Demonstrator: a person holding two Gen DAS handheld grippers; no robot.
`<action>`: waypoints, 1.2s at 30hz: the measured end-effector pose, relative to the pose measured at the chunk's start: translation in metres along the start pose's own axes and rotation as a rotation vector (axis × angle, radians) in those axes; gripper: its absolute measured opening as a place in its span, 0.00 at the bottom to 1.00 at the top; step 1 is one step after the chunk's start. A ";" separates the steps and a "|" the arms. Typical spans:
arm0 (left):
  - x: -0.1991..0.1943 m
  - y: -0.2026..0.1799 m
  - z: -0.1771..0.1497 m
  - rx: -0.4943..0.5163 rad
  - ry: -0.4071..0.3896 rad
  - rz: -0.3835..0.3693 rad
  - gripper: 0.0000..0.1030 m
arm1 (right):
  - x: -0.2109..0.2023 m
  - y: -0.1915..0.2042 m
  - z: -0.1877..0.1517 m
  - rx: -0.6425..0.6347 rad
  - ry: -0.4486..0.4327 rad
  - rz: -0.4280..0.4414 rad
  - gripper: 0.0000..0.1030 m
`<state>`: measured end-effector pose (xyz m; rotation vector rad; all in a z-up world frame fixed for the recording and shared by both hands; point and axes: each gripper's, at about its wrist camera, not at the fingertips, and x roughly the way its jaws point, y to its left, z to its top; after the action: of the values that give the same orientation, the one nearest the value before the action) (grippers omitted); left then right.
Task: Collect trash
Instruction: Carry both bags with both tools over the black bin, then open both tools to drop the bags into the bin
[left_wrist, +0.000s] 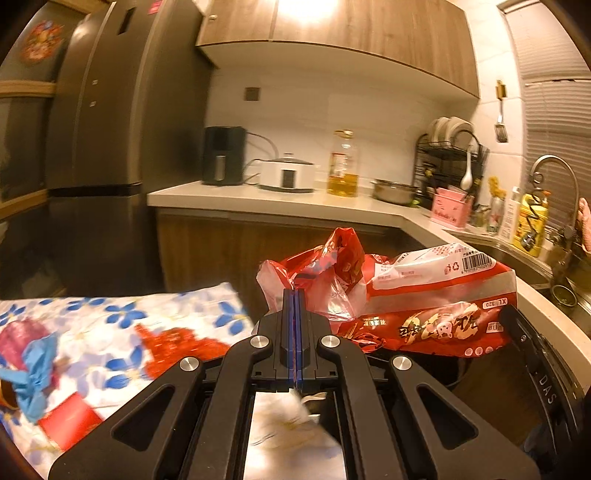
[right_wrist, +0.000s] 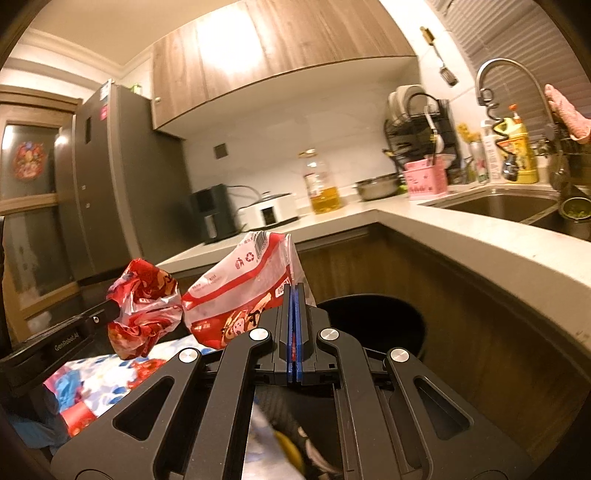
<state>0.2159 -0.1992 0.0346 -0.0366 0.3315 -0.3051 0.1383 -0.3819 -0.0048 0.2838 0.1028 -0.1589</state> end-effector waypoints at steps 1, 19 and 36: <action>0.004 -0.005 0.000 0.003 0.001 -0.010 0.00 | 0.001 -0.006 0.002 0.002 -0.004 -0.013 0.01; 0.073 -0.082 -0.003 0.048 -0.002 -0.155 0.00 | 0.036 -0.059 0.008 -0.003 0.012 -0.163 0.01; 0.101 -0.088 -0.019 0.056 0.046 -0.212 0.48 | 0.064 -0.069 -0.002 0.002 0.094 -0.124 0.21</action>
<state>0.2752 -0.3135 -0.0077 -0.0091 0.3656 -0.5257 0.1896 -0.4554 -0.0330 0.2871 0.2139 -0.2693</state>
